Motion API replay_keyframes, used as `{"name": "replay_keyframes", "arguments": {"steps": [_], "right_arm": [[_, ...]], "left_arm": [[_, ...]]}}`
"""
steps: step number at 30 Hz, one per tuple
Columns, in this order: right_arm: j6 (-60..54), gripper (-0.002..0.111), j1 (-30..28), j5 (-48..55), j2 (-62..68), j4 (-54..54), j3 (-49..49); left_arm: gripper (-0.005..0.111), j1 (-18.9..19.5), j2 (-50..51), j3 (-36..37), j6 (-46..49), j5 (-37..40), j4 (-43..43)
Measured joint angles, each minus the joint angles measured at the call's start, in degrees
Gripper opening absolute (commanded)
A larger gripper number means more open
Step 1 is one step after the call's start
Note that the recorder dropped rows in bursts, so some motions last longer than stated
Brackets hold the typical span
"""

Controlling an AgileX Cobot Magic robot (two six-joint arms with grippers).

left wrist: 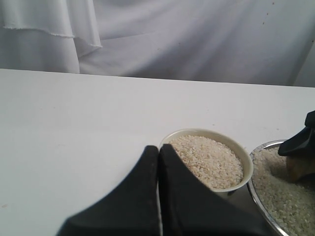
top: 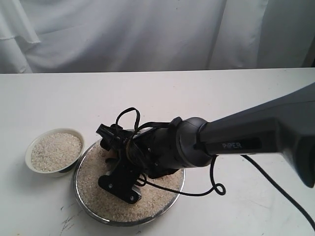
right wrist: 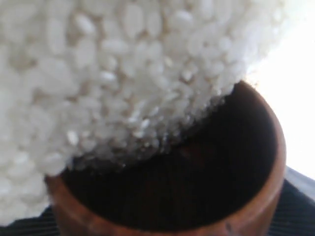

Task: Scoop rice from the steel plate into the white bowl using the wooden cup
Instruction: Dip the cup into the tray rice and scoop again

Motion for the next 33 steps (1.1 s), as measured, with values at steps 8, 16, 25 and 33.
{"name": "replay_keyframes", "arguments": {"steps": [8,16,25,33], "right_arm": [[-0.92,0.000,0.00,0.00,-0.35,2.81,0.09],[-9.01,0.000,0.00,0.00,-1.35,13.96,0.37],[-18.51,0.000,0.00,0.35,-1.89,25.06,0.37],[-27.57,0.000,0.00,0.97,-2.24,35.11,0.37]], "left_arm": [[0.000,0.00,0.00,0.00,0.00,0.00,0.00],[0.000,0.00,0.00,0.00,0.00,0.00,0.00],[0.000,0.00,0.00,0.00,0.00,0.00,0.00],[0.000,0.00,0.00,0.00,0.00,0.00,0.00]]}}
